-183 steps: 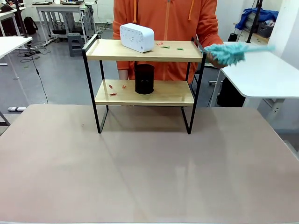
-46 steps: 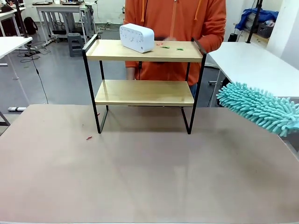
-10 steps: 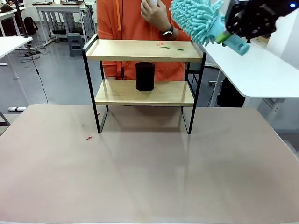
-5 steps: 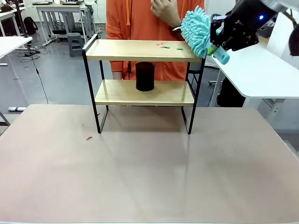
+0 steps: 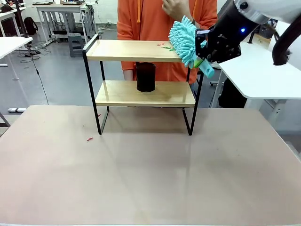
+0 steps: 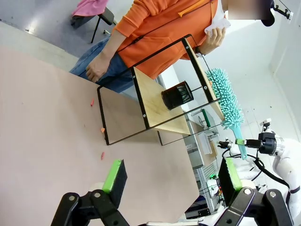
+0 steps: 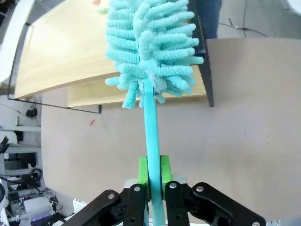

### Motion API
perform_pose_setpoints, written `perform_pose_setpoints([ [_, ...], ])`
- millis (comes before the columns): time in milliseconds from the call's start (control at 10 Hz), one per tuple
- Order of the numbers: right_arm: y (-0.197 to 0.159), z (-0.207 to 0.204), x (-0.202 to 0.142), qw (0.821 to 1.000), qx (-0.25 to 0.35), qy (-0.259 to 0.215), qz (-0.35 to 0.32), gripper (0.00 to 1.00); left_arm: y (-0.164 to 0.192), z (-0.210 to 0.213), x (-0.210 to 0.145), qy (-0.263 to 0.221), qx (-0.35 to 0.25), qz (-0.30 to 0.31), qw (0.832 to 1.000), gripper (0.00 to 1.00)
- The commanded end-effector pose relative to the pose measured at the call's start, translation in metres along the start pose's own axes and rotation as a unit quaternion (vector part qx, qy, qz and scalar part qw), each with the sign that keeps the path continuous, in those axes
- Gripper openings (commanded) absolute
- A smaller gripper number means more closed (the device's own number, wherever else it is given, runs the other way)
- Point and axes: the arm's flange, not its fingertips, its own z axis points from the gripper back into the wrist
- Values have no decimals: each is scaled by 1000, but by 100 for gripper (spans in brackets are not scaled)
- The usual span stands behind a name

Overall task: Clean the shelf.
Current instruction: Clean the remaining tier of the Shelf with the Duster once objects are removed.

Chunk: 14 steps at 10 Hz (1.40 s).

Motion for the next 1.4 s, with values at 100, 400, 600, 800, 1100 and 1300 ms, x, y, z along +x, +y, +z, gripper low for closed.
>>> perform_pose_setpoints([
  [100, -4, 6, 15, 998, 46, 33, 28, 12, 0, -2, -1, -9, -11, -11, 1000, 100],
  [400, 4, 11, 24, 995, 57, 58, 56, 12, 0, -2, -1, -9, -11, -11, 1000, 100],
  [600, 5, 16, 32, 989, 58, 93, 95, 12, 0, -2, -1, -9, -11, -11, 1000, 100],
  [800, -4, 29, 36, 976, 83, 133, 149, 12, 0, -2, -1, -9, -11, -11, 1000, 100],
  [1100, -38, 42, 24, 920, 181, 260, 230, 12, 0, -2, -1, -9, -11, -11, 1000, 100],
  [1300, -74, 55, 10, 876, 235, 326, 266, 12, 0, -2, -1, -9, -11, -11, 1000, 100],
])
